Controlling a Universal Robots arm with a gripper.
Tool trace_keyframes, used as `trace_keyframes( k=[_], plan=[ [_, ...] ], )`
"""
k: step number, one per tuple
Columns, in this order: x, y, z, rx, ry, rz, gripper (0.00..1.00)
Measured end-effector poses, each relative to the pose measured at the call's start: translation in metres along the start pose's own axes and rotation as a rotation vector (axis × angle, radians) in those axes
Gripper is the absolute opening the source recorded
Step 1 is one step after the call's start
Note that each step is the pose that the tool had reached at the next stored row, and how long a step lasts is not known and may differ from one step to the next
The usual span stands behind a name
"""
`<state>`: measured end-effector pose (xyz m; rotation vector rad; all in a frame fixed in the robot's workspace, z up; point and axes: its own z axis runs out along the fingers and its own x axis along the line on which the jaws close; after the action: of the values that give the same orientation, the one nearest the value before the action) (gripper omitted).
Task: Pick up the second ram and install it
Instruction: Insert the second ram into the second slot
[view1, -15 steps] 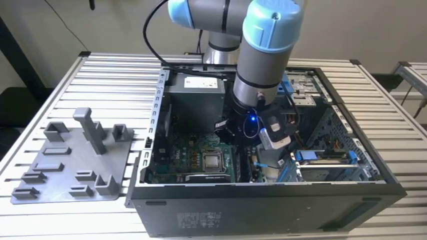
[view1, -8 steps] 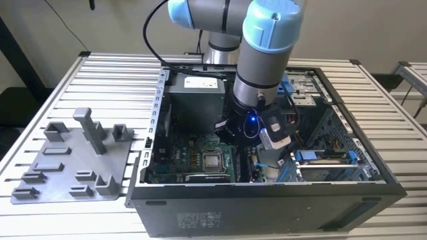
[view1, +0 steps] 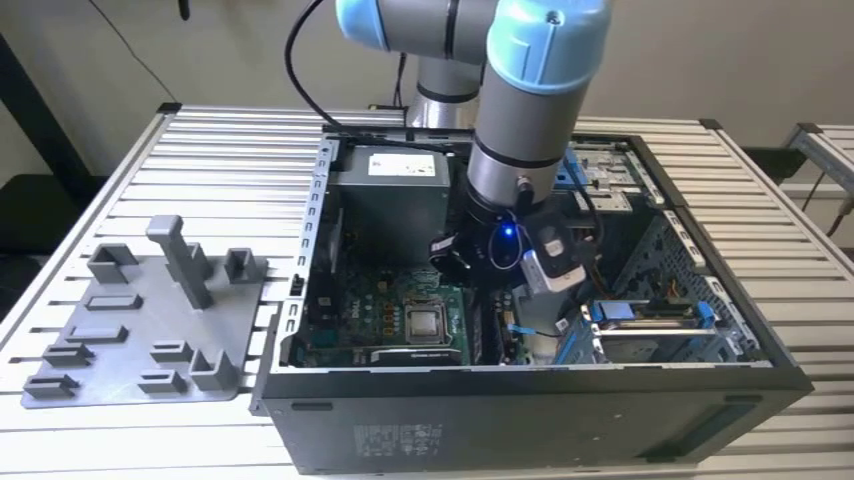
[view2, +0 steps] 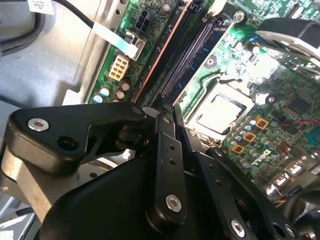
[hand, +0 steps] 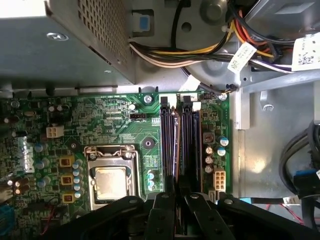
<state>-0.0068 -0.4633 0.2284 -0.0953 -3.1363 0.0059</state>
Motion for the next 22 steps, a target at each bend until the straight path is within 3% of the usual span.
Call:
trace_keyframes(
  k=[2,5,9,22],
  plan=[
    [0.0,0.0,-0.005,0.0043,-0.0003,0.0,0.14],
    [0.0,0.0,-0.0061,0.0171,-0.0012,-0.001,0.14],
    [0.0001,0.0028,-0.0056,0.0522,-0.0011,-0.003,0.14],
    [0.0002,0.0084,0.0005,0.0542,-0.0017,-0.037,0.14]
  ],
)
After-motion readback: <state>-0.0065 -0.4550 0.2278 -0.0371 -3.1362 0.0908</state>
